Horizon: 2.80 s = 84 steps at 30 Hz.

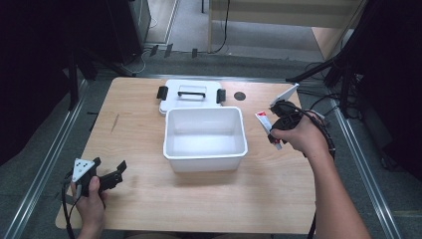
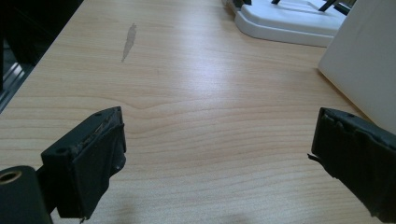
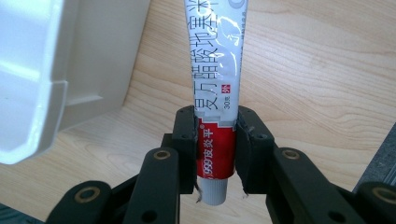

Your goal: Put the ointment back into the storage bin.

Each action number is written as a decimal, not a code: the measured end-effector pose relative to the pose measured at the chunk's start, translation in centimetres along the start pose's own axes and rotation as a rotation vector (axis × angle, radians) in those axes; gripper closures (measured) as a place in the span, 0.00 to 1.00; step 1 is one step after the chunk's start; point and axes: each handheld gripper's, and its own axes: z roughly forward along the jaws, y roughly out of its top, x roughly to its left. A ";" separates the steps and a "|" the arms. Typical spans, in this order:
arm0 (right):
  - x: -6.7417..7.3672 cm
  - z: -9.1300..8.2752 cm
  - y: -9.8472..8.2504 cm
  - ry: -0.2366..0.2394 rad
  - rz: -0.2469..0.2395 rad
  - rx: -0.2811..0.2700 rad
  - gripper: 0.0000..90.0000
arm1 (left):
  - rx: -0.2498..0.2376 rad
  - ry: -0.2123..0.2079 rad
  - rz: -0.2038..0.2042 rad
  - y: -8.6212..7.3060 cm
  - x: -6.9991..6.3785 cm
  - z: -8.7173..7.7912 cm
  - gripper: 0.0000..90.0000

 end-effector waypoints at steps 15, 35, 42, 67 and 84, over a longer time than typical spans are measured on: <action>2.3 -1.8 1.4 -0.004 -0.053 -0.010 0.81 | 0.000 0.000 -0.002 0.0 0.0 0.0 0.04; 6.5 -2.3 3.7 0.014 -0.142 0.009 0.81 | 0.001 0.002 -0.001 0.0 0.0 0.0 0.04; 7.8 -2.0 4.5 0.034 -0.166 0.019 0.81 | 0.001 0.001 -0.001 0.0 0.0 0.0 0.04; 11.8 -0.3 6.0 0.105 -0.337 0.013 0.81 | 0.004 -0.003 -0.011 0.1 0.2 0.1 0.04; 11.8 1.1 4.7 0.070 -0.713 -0.029 0.81 | 0.004 0.001 -0.009 0.1 0.1 0.1 0.04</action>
